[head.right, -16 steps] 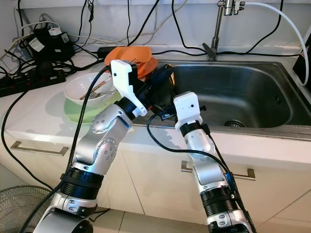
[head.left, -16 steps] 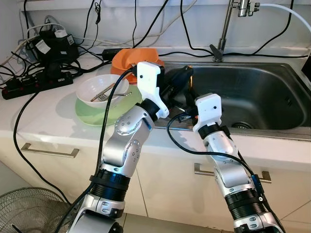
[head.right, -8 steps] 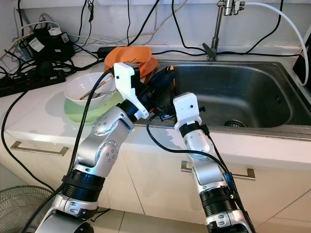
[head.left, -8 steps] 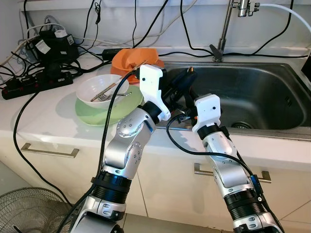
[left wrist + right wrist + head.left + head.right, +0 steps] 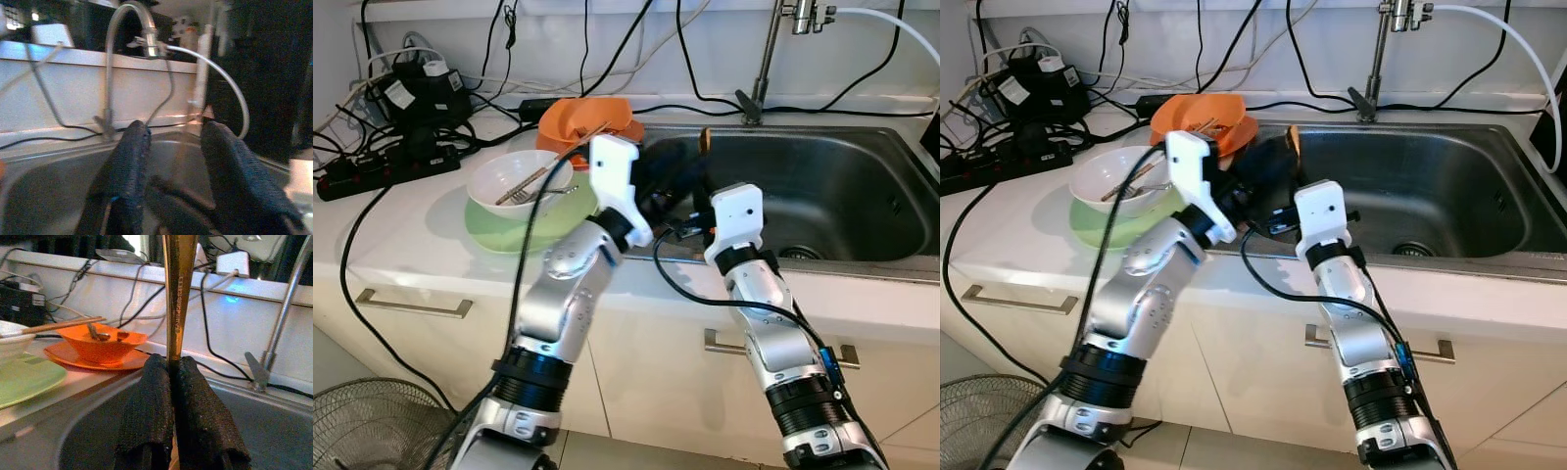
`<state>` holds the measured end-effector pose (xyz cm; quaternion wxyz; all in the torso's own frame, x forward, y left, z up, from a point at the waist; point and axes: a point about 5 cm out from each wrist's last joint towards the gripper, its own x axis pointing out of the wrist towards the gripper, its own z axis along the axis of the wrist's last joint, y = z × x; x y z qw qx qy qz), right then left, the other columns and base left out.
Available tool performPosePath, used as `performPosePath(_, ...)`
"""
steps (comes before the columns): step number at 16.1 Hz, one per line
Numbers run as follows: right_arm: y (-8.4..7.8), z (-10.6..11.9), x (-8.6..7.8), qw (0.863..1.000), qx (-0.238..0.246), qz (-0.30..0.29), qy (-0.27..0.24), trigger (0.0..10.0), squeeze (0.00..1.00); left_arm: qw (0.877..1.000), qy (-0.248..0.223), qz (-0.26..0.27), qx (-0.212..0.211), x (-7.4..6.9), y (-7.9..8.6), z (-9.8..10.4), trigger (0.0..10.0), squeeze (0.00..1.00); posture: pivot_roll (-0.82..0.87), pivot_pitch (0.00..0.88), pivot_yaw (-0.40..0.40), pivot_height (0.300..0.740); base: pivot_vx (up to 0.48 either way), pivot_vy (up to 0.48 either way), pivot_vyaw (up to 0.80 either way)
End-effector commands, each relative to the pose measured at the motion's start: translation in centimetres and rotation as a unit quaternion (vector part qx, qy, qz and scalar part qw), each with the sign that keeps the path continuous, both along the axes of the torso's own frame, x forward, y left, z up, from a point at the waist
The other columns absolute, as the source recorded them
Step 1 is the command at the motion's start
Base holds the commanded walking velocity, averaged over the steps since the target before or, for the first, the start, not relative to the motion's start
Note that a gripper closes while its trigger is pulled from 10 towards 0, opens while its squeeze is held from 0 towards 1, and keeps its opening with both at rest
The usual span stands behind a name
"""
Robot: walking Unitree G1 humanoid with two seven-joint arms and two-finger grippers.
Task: Kitchen organization
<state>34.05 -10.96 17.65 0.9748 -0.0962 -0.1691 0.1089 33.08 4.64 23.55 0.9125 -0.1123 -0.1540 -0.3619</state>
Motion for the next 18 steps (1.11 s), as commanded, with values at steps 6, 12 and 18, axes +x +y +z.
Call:
performPosePath(6,-0.7,0.5,0.9,1.000,-0.009,-0.030,-0.003,0.0,0.00,0.993,0.002,0.119,0.008,1.3,6.6,0.1,10.0,0.00,0.05,0.000,0.099,0.740,0.000,0.000,0.00)
performPosePath(12,-3.4,0.9,2.7,0.995,-0.029,-0.090,0.011,10.0,0.00,0.985,0.051,0.064,0.154,-0.1,8.0,-3.7,10.0,0.00,0.06,0.008,0.088,0.740,0.000,0.000,0.00)
performPosePath(18,-3.8,1.8,4.2,0.995,-0.034,-0.097,0.011,10.0,0.00,0.976,0.086,-0.005,0.199,-1.4,6.2,-5.8,10.0,0.00,0.06,0.008,0.086,0.740,0.000,0.000,0.00)
